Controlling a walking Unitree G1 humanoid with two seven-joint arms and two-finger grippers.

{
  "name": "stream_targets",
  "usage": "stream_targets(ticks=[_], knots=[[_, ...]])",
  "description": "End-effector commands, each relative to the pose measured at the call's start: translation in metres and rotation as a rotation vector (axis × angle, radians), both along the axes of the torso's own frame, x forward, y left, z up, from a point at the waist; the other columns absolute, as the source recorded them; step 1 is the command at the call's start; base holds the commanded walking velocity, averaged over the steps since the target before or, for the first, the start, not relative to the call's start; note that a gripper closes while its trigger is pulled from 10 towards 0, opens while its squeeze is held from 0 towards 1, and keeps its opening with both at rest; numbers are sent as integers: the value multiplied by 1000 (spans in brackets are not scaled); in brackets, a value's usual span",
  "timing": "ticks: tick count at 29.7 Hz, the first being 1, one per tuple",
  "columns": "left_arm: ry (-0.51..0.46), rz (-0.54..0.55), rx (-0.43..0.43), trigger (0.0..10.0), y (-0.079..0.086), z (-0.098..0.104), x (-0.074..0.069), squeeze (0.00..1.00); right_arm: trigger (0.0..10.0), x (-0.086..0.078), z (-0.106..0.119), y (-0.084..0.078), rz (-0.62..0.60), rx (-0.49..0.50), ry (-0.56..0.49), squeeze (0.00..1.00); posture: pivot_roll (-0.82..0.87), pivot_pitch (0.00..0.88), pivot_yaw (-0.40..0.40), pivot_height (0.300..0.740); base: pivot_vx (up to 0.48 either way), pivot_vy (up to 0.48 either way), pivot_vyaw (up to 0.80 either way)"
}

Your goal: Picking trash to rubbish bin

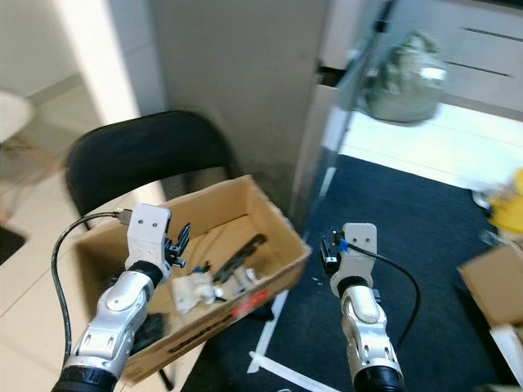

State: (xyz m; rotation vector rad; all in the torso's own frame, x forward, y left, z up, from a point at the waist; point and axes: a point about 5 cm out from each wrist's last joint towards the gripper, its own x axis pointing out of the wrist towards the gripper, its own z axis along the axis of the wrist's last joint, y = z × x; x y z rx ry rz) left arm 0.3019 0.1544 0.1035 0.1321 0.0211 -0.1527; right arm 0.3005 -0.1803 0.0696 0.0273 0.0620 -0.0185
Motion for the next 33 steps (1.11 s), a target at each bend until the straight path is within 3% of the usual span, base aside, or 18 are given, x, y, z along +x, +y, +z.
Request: stream_targets(ticks=[1,33], knots=[[32,-5,3,10000,-4,-7,0,0,10000,-4,-4,0,-6,6,17,0,-10,60,-12,740,0,0,-800],[32,-39,17,10000,-11,-11,-2,0,10000,-13,-10,6,-13,-26,61,0,-19,51,-3,740,0,0,-800]])
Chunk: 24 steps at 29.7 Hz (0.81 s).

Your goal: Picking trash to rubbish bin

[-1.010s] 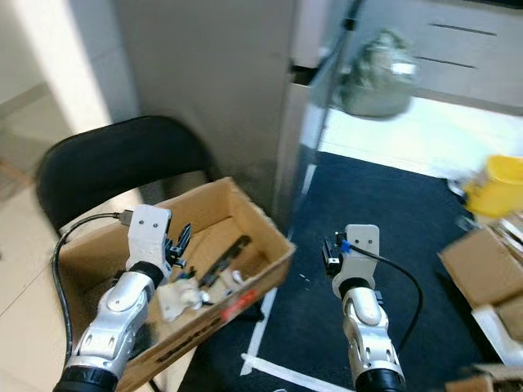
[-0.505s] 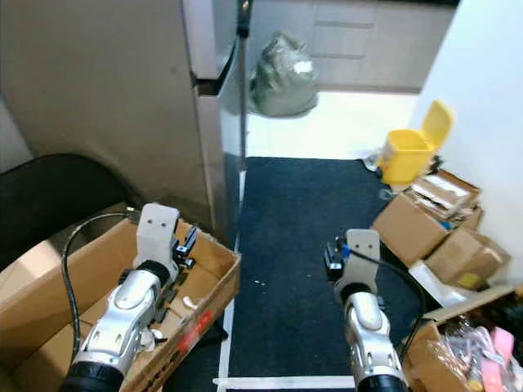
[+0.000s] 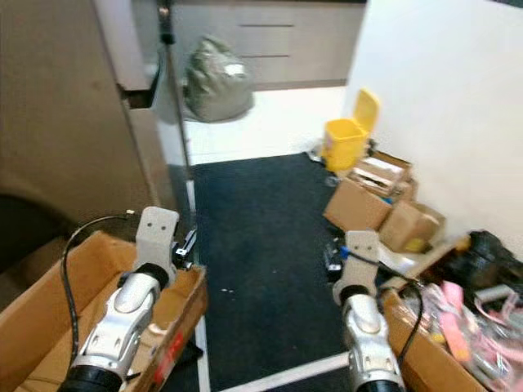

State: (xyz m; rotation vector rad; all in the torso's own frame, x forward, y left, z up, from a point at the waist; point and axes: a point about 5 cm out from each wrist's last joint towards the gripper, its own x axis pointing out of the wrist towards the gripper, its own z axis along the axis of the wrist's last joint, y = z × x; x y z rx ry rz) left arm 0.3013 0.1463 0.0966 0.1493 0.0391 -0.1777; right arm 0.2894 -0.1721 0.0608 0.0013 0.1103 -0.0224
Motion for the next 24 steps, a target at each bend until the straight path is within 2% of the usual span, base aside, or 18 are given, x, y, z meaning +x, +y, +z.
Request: stream_targets(ticks=[1,24], knots=[[14,-14,-2,10000,-3,-4,-1,0,10000,-1,-1,-2,-11,-1,12,0,-19,51,-3,740,0,0,-800],[30,-25,4,10000,-4,-6,-2,0,10000,-2,-2,-7,-33,-1,25,0,-22,52,7,740,0,0,-800]])
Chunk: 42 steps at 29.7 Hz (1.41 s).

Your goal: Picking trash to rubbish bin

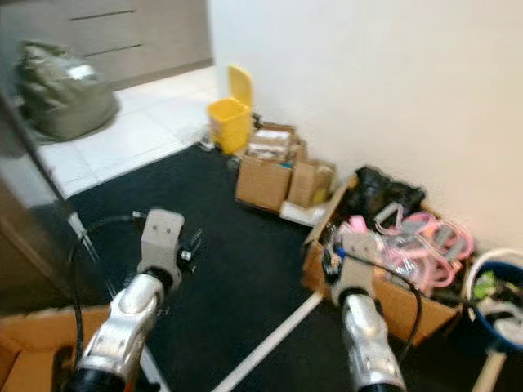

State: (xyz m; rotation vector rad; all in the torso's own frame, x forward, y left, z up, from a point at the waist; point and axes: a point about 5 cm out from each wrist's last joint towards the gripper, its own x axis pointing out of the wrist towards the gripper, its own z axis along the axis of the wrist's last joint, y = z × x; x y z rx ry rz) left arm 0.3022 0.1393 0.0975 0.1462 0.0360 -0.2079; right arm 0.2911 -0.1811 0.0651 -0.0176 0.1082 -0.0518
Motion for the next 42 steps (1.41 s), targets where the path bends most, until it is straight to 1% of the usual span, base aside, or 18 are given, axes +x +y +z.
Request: stream_targets(ticks=[1,7,15,42], knots=[[31,6,9,10000,4,-7,-3,0,10000,-4,-6,2,-5,20,27,0,-21,51,7,740,0,0,-800],[46,29,31,10000,8,-8,0,0,10000,-6,-9,3,-12,27,39,0,-21,50,9,740,0,0,-800],[64,46,31,10000,10,-11,1,0,10000,-6,-9,1,-15,22,40,0,-23,48,11,740,0,0,-800],[70,45,24,10000,10,-12,1,0,10000,-8,-11,1,-17,16,52,0,-21,50,12,740,0,0,-800]])
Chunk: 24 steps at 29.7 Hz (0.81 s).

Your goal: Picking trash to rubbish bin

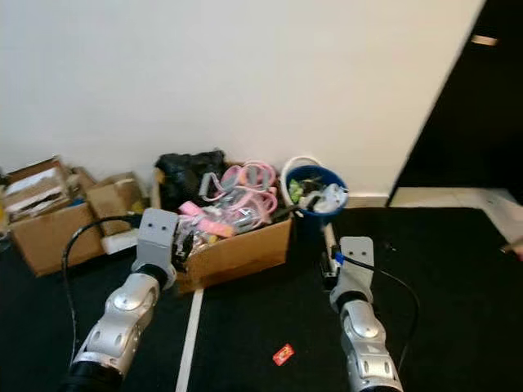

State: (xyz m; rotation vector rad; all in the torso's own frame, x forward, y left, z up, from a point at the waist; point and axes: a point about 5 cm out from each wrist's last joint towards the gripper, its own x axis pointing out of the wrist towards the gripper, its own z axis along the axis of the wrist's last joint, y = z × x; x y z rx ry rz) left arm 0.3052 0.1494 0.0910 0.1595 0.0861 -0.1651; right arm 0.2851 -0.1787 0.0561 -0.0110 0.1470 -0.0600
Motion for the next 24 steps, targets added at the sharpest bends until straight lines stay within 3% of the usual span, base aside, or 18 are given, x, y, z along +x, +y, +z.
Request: stream_targets(ticks=[1,24], knots=[[25,-1,4,10000,0,-5,-2,0,10000,-2,-2,-1,-8,8,13,0,-21,50,12,740,0,0,-800],[29,-3,-8,10000,-2,-5,-2,0,10000,-2,-3,-2,-9,4,16,0,-22,51,11,740,0,0,-800]])
